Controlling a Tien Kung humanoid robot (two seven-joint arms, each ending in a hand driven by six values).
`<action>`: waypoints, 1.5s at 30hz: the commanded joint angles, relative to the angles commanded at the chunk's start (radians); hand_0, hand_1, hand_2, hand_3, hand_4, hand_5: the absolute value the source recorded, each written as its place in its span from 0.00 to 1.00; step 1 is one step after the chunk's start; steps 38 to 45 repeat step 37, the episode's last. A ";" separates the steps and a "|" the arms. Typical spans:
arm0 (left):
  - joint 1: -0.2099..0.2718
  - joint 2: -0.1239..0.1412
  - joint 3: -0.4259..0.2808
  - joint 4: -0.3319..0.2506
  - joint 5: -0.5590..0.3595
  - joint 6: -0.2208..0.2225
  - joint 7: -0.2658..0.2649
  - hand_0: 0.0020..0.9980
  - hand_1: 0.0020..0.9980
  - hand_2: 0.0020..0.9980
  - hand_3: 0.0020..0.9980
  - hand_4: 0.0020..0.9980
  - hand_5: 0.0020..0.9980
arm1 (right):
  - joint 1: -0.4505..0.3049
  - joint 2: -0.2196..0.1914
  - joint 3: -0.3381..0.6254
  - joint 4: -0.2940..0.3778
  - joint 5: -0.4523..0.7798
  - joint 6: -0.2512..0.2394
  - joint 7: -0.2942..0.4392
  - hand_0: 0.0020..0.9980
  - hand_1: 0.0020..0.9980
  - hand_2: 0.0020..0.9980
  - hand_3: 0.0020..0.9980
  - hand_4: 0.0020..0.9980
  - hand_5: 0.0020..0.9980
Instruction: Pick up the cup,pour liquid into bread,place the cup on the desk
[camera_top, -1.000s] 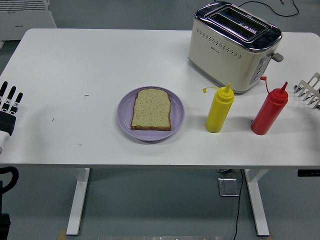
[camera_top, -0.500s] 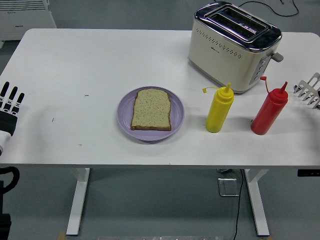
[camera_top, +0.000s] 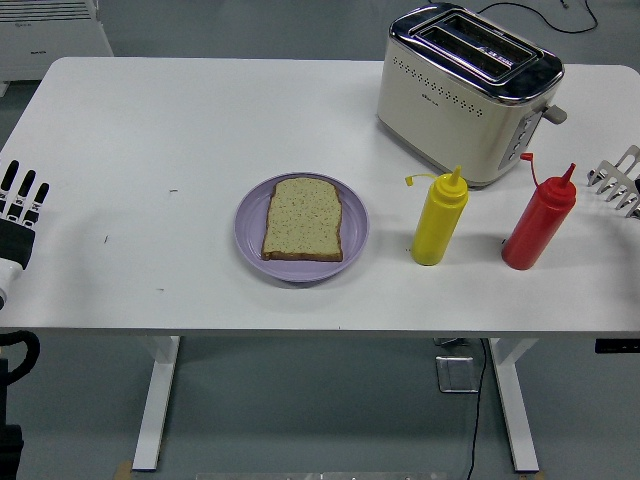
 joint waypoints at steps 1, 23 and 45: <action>0.000 0.000 0.000 0.000 0.000 0.000 0.000 0.80 0.78 0.79 0.72 0.61 1.00 | 0.000 0.000 0.000 0.000 0.000 0.000 0.000 0.75 0.69 0.71 0.74 0.57 0.69; 0.002 0.001 0.008 -0.002 -0.002 -0.001 0.001 0.80 0.78 0.79 0.72 0.61 1.00 | -0.002 -0.002 -0.002 0.008 0.008 -0.001 0.000 0.75 0.68 0.70 0.74 0.56 0.68; 0.005 0.007 0.022 0.000 -0.003 0.000 0.003 0.80 0.78 0.79 0.72 0.61 1.00 | -0.005 -0.004 -0.011 0.013 -0.002 0.012 -0.005 0.75 0.68 0.70 0.74 0.56 0.67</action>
